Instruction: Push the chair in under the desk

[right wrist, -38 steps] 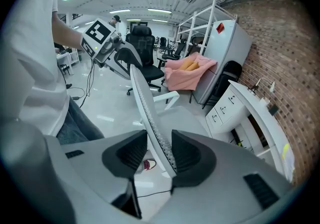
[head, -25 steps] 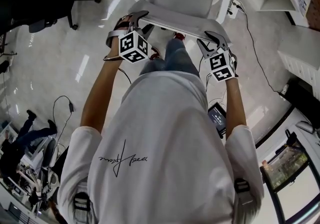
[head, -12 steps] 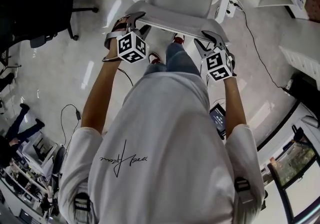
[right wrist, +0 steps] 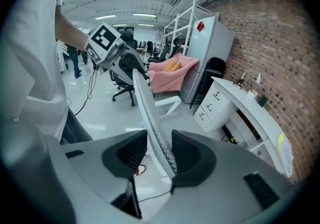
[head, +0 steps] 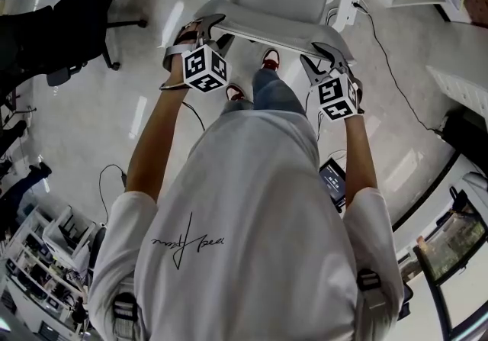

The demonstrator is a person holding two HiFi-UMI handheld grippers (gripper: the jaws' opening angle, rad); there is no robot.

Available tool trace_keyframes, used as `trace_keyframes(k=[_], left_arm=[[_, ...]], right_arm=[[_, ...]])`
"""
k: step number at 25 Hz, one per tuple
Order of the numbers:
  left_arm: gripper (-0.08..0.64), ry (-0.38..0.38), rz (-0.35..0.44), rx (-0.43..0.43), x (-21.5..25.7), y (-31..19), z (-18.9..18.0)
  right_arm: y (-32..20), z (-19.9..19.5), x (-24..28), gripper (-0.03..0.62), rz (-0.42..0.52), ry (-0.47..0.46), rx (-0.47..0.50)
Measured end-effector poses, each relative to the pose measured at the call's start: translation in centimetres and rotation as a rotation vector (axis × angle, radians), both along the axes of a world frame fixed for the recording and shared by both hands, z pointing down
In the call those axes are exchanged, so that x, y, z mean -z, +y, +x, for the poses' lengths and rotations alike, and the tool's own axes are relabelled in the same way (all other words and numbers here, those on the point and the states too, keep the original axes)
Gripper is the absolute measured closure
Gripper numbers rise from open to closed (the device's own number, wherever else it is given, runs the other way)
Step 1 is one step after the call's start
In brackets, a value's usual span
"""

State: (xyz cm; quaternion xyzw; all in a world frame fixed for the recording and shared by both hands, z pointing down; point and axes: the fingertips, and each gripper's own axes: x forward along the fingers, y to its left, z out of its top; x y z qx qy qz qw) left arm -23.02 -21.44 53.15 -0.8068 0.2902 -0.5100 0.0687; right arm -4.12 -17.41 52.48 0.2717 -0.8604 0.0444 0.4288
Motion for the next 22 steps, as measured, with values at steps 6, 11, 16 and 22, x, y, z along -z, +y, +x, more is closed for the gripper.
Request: trace_keyframes(k=[6, 11, 16, 22], left_arm=[[0.351, -0.005, -0.006, -0.018, 0.0, -2.1, 1.5], [0.351, -0.013, -0.016, -0.028, 0.0, -3.7, 3.1], [0.353, -0.029, -0.013, -0.033, 0.1, -5.1, 3.8], [0.353, -0.036, -0.002, -0.04, -0.1, -6.7, 5.9]], right_arm=[[-1.9, 1.4, 0.0, 0.422, 0.002, 0.0, -0.019], [-3.3, 3.0, 0.2, 0.42, 0.003, -0.003, -0.025], [-4.6, 3.7, 0.3, 0.422, 0.014, -0.01, -0.028], [-5.8, 5.7, 0.2, 0.422, 0.011, -0.013, -0.041]])
